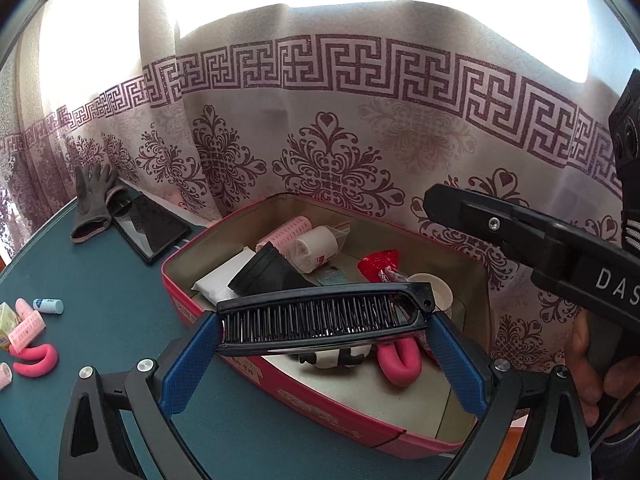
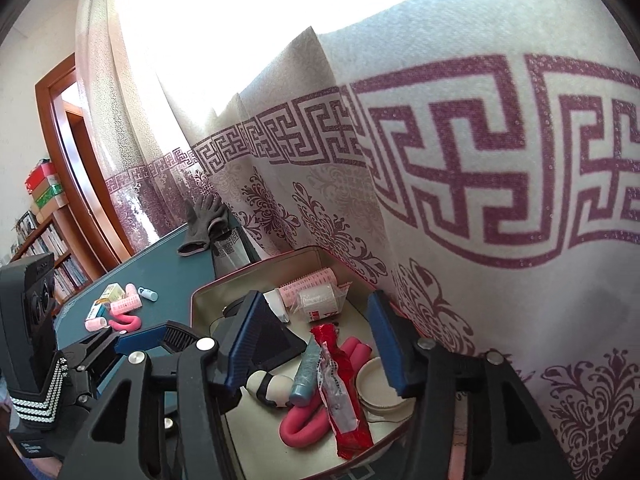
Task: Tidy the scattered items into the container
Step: 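Release the red packet into the tin with right while left lowers the comb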
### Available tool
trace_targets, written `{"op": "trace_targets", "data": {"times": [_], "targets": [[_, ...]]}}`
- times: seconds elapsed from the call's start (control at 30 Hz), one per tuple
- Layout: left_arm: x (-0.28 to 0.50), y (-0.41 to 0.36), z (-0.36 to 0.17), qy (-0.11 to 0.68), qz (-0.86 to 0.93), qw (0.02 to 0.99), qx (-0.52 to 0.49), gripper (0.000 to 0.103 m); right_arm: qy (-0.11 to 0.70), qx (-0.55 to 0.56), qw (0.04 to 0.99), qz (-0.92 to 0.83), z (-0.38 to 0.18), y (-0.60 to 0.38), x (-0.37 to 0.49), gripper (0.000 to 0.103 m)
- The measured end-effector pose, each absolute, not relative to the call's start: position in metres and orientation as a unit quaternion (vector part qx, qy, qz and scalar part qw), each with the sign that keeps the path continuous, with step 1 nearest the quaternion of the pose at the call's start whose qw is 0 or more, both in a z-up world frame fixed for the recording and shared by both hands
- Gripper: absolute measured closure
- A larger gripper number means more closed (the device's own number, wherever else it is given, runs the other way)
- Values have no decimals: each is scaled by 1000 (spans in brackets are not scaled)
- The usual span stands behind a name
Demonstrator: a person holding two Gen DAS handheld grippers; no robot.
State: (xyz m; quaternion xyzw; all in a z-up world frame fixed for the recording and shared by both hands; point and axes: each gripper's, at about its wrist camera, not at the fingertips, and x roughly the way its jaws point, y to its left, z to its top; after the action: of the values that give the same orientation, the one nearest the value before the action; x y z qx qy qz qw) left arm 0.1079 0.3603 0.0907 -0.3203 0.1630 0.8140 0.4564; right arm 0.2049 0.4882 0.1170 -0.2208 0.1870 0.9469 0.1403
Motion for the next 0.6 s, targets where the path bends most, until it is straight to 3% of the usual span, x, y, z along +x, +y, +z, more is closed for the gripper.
{"op": "trace_targets", "data": {"times": [0.27, 0.6], "targets": [[128, 363, 94, 195, 810, 479, -275, 1, 190, -232, 120, 946, 113, 485, 201, 41], [126, 364, 84, 175, 785, 502, -317, 1, 191, -229, 125, 946, 114, 487, 202, 41]]}}
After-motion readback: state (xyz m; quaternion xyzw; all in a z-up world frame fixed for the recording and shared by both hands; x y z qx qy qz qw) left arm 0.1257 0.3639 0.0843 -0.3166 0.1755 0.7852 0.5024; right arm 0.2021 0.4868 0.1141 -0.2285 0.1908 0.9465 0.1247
